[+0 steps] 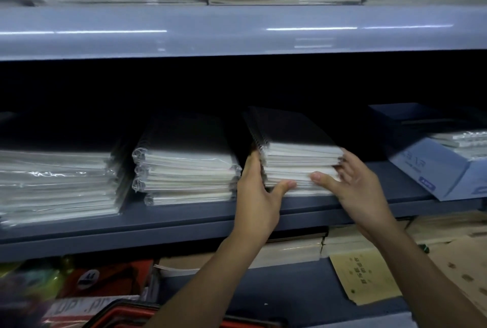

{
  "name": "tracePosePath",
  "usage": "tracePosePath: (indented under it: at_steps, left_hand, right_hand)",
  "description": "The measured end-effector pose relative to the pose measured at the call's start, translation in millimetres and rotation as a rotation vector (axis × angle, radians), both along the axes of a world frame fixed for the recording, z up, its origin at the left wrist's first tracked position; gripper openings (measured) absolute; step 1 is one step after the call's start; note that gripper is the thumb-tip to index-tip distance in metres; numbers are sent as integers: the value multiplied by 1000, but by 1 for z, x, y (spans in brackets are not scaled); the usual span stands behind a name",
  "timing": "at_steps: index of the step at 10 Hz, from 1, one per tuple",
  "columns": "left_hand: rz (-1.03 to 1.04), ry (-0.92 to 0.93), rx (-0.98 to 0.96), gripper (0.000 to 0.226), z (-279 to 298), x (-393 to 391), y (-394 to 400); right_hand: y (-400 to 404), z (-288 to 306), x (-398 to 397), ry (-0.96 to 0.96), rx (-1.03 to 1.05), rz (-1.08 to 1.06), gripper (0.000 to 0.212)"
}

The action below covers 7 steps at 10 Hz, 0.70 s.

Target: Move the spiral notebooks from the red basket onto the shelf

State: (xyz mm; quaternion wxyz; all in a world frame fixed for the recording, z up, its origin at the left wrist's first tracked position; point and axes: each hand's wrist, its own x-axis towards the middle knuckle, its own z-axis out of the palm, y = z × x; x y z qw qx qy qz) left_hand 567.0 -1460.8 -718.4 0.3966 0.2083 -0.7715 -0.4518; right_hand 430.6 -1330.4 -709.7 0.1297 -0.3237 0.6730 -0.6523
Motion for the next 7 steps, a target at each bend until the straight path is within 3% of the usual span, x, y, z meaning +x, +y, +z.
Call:
tracePosePath:
  at_steps: [1,2,3,6,7]
  left_hand:
    - [26,-24,3,79,-5,-1,0]
    - [31,-78,-33,96,-5,5,6]
    - [16,-72,-38,95,-3,5,5]
    - [44,-90,26,86,-4,-4,-5]
    - [-55,-102,141,103,1,15,4]
  right_hand:
    - [-1,-1,2,23,19,-9,97]
    - [4,5,8,67,55,38,86]
    - [5,6,10,91,42,35,75]
    - [-8,1,12,79,48,-15,81]
    - [1,1,37,23,-31,-80,93]
